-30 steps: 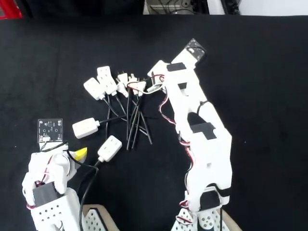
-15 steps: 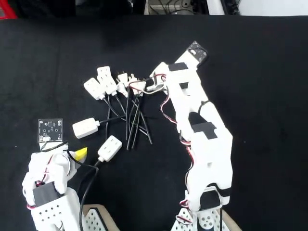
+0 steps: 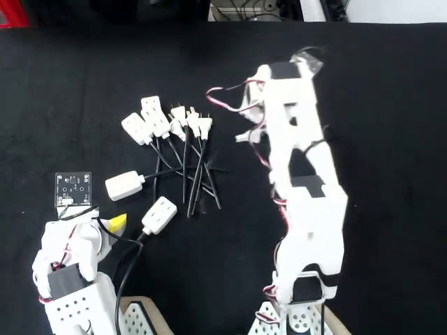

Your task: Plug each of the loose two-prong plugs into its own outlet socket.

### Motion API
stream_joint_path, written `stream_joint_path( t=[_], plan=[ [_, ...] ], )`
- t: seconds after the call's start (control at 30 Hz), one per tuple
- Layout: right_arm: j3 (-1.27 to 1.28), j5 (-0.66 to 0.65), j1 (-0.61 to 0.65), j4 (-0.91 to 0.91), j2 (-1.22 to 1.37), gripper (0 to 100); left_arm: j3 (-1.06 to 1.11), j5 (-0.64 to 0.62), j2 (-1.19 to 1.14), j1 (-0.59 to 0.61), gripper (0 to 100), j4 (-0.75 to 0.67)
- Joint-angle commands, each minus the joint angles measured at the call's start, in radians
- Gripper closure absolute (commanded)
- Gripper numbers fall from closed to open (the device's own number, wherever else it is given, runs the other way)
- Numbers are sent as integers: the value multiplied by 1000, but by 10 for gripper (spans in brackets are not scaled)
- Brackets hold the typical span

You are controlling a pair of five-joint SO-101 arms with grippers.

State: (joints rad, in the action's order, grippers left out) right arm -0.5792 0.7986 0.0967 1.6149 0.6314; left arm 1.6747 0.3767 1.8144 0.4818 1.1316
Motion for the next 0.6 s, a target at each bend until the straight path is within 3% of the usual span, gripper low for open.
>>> stream_joint_path(
  t=[0.0,0.3,0.57],
  plan=[
    [-94,-40,-68,87,-16,986,-2,3,5,10,608,-17],
    [-97,-34,-232,71,-16,986,-2,3,5,5,608,-18],
    [-59,48,-132,9,62,983,-2,3,5,5,608,-18]
  ],
)
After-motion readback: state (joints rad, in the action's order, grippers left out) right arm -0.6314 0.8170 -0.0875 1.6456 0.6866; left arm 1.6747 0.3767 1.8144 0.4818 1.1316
